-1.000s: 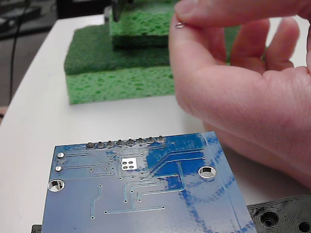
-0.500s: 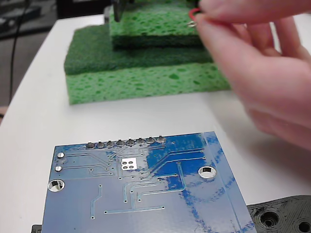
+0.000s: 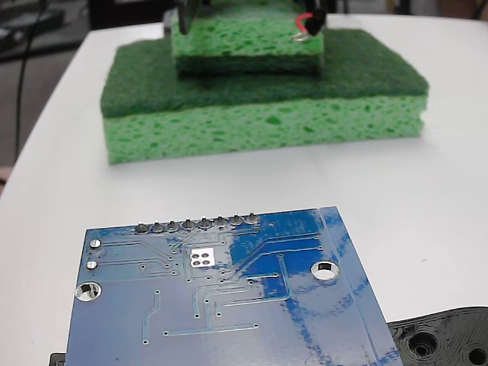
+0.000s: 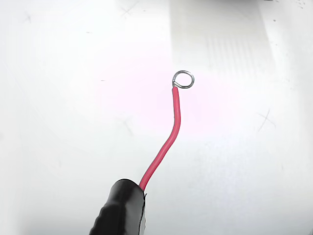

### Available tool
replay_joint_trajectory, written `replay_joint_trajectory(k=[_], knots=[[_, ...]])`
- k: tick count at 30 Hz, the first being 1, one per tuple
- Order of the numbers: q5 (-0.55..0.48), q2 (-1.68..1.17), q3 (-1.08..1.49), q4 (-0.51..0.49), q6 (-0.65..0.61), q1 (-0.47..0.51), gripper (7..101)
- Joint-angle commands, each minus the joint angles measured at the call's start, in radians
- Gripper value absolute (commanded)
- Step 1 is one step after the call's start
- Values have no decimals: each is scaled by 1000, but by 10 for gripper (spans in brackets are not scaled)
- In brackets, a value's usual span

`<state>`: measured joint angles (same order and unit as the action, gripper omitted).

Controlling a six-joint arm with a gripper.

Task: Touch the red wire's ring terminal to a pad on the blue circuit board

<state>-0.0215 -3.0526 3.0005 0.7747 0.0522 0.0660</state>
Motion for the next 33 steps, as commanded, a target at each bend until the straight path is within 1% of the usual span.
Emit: replay_joint_trajectory(k=[1, 4, 12, 14, 17, 23, 28, 33], knots=[[0, -2, -5, -3, 6, 5, 1003], [-20, -2, -5, -5, 0, 23, 1003], [11, 31, -49, -11, 18, 23, 1003], [23, 101, -112, -17, 8, 17, 1003], [63, 313, -259, -5, -11, -15, 1003], [78, 649, -482, -61, -41, -20, 1003], [67, 750, -568, -115, -58, 6, 1003], [21, 830, -635, -126, -89, 55, 1003]])
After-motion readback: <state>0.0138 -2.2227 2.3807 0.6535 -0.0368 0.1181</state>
